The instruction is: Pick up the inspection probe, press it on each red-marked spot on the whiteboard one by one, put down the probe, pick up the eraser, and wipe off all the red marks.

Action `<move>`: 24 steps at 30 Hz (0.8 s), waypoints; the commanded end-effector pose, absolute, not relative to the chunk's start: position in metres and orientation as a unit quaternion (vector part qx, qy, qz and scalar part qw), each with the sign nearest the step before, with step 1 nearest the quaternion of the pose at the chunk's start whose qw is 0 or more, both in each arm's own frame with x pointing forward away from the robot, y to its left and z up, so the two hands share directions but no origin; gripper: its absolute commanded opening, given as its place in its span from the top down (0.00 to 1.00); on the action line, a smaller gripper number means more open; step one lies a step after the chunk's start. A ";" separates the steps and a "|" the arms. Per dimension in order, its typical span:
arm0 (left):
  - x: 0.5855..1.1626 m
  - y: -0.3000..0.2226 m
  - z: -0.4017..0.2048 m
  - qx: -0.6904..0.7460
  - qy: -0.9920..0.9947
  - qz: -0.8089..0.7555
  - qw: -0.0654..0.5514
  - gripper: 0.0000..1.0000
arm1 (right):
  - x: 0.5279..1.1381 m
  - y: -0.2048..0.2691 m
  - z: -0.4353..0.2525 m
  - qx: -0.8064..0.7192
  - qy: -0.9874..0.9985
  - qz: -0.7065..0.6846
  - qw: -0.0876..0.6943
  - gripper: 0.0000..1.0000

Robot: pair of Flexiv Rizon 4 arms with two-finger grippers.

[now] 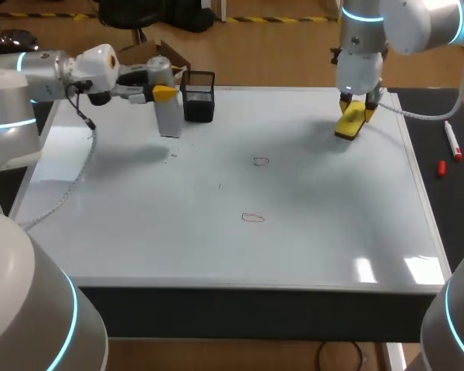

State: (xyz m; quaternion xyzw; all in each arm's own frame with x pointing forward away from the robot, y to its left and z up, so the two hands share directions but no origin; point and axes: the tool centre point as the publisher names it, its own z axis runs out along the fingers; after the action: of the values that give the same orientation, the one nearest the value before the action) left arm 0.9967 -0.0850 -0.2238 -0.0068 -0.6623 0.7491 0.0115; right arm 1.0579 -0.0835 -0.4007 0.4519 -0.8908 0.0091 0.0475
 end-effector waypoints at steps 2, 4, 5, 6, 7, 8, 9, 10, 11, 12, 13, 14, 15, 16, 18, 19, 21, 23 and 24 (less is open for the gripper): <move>0.988 -0.124 -0.220 -0.027 -0.660 0.750 0.030 1.00 | 1.059 -0.084 -0.400 0.453 -0.890 0.010 0.049 1.00; 0.983 -0.137 -0.220 -0.030 -0.656 0.753 0.036 1.00 | 1.059 -0.084 -0.400 0.453 -0.890 0.010 0.049 1.00; 0.981 -0.144 -0.221 -0.032 -0.659 0.751 0.039 1.00 | 1.059 -0.084 -0.400 0.453 -0.890 0.010 0.049 1.00; 0.979 -0.149 -0.222 -0.032 -0.656 0.753 0.042 1.00 | 1.059 -0.084 -0.400 0.453 -0.890 0.010 0.049 1.00; 0.978 -0.155 -0.223 -0.030 -0.652 0.756 0.048 1.00 | 1.059 -0.084 -0.400 0.453 -0.890 0.010 0.049 1.00; 0.977 -0.161 -0.226 -0.032 -0.656 0.753 0.050 1.00 | 1.059 -0.084 -0.400 0.453 -0.890 0.010 0.049 1.00; 0.976 -0.167 -0.227 -0.032 -0.655 0.753 0.054 1.00 | 1.059 -0.084 -0.400 0.453 -0.890 0.010 0.049 1.00; 0.974 -0.173 -0.229 -0.031 -0.654 0.754 0.059 1.00 | 1.059 -0.084 -0.400 0.453 -0.890 0.010 0.049 1.00; 0.973 -0.180 -0.230 -0.031 -0.660 0.748 0.061 1.00 | 1.059 -0.084 -0.400 0.453 -0.890 0.010 0.049 1.00; 0.971 -0.186 -0.232 -0.032 -0.660 0.748 0.061 1.00 | 1.059 -0.084 -0.400 0.453 -0.890 0.010 0.049 1.00; 0.970 -0.192 -0.233 -0.033 -0.659 0.749 0.064 1.00 | 1.059 -0.084 -0.400 0.453 -0.890 0.010 0.049 1.00; 0.969 -0.198 -0.235 -0.034 -0.660 0.747 0.067 1.00 | 1.059 -0.084 -0.400 0.453 -0.890 0.010 0.049 1.00; 0.968 -0.204 -0.237 -0.034 -0.659 0.748 0.071 1.00 | 1.059 -0.084 -0.400 0.453 -0.890 0.010 0.049 1.00; 0.966 -0.209 -0.238 -0.036 -0.659 0.748 0.073 1.00 | 1.059 -0.084 -0.400 0.453 -0.890 0.010 0.049 1.00; 0.963 -0.219 -0.240 -0.039 -0.661 0.746 0.074 1.00 | 1.059 -0.084 -0.400 0.453 -0.890 0.010 0.049 1.00; 0.962 -0.222 -0.241 -0.041 -0.660 0.746 0.077 1.00 | 1.059 -0.084 -0.400 0.453 -0.890 0.010 0.049 1.00; 0.961 -0.230 -0.242 -0.045 -0.664 0.743 0.076 1.00 | 1.059 -0.084 -0.400 0.453 -0.890 0.010 0.049 1.00; 0.960 -0.234 -0.244 -0.045 -0.663 0.743 0.076 1.00 | 1.059 -0.084 -0.400 0.453 -0.890 0.010 0.049 1.00; 0.959 -0.237 -0.245 -0.048 -0.664 0.743 0.075 1.00 | 1.059 -0.084 -0.400 0.453 -0.890 0.010 0.049 1.00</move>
State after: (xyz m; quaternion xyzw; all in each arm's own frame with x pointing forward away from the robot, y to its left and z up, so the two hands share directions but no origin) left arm 0.9582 -0.2283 -0.2429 -0.0462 -0.6644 0.7420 0.0760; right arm 1.0579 -0.0835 -0.4007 0.4519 -0.8908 0.0091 0.0474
